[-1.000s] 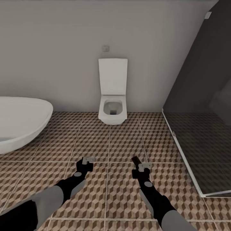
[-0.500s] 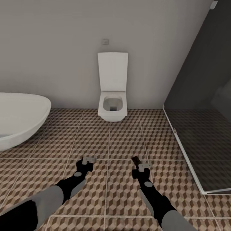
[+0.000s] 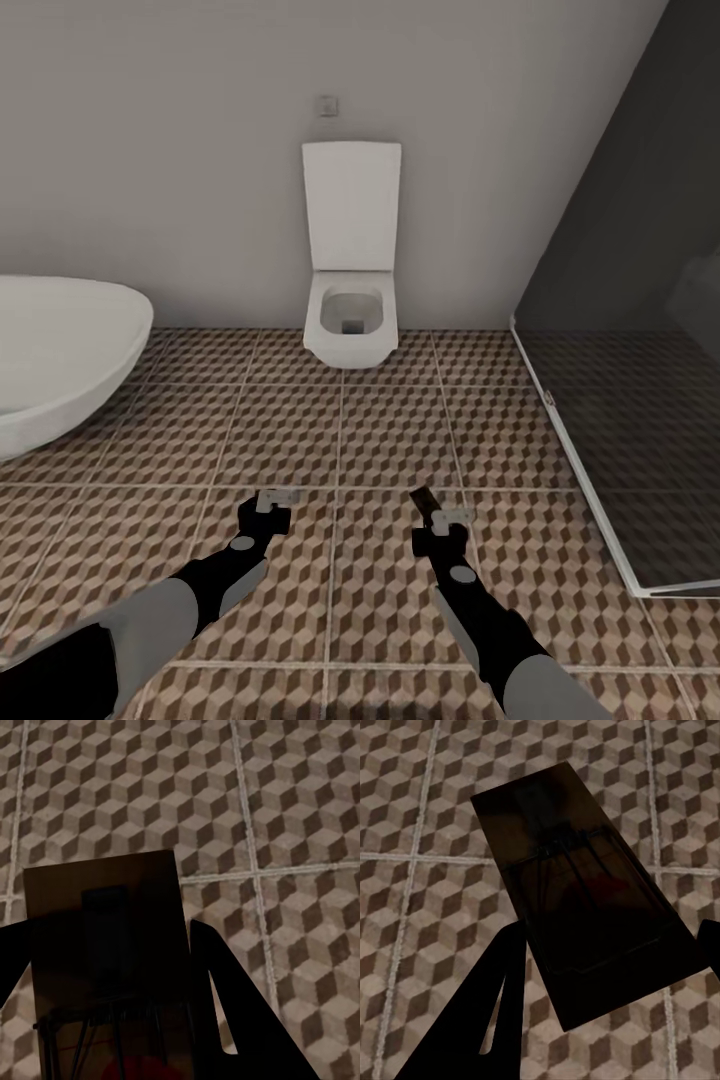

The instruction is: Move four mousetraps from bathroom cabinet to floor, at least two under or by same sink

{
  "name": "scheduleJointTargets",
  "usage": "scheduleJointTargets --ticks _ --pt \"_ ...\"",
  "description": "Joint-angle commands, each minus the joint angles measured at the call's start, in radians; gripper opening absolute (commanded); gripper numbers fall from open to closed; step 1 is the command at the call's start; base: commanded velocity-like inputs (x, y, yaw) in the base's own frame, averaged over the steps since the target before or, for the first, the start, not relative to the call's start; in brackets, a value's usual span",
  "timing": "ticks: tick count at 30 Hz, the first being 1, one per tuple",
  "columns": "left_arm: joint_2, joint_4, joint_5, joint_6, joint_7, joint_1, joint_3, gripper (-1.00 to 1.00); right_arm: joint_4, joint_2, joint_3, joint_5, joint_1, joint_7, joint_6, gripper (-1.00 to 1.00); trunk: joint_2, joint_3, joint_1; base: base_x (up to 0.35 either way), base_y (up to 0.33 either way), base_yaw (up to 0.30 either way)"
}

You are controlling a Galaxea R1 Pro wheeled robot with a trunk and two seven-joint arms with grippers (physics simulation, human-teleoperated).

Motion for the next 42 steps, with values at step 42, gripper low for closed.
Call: scheduleJointTargets --ticks 42 --pt "-0.001 -0.002 0.004 -0.002 0.010 -0.001 -0.010 -1.00 0.000 -0.001 0.006 -0.012 -0.001 -0.003 -0.003 -1.00 -0.295 -0.200 0.161 0.000 0.000 0.000"
